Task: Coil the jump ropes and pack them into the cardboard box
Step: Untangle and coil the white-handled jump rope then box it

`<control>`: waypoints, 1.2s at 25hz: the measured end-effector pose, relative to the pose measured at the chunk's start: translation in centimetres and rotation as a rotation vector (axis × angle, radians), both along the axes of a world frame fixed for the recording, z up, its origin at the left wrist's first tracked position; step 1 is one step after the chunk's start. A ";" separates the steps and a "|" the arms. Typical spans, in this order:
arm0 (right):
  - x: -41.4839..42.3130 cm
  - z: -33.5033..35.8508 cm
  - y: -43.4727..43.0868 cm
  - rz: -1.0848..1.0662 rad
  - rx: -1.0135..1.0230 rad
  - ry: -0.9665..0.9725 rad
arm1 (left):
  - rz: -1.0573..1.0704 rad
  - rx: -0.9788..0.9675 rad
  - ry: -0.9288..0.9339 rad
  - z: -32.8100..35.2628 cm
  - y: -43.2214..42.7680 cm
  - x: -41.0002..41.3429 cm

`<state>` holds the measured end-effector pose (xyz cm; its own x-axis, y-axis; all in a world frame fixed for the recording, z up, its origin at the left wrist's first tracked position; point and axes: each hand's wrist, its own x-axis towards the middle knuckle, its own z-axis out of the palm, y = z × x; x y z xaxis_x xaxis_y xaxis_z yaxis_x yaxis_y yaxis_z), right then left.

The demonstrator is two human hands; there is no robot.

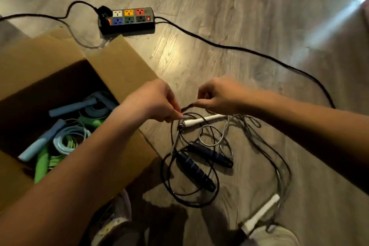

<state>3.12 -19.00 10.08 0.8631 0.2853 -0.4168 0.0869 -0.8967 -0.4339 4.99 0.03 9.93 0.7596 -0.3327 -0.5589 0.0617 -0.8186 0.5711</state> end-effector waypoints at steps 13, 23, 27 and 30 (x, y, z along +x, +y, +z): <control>-10.0 -6.2 -13.6 -0.092 -0.297 0.402 | -0.478 0.173 -0.094 -16.5 -13.8 -6.0; -11.9 13.2 -13.4 -0.279 -0.094 -0.015 | -0.497 -0.385 -0.270 10.4 -15.5 -4.9; -14.4 23.8 -11.5 -0.392 0.188 -0.204 | -0.421 -0.528 -0.388 21.3 -13.4 -6.0; -16.7 28.4 -7.0 -0.528 0.490 -0.371 | -0.248 -0.643 -0.496 27.2 -10.7 -7.0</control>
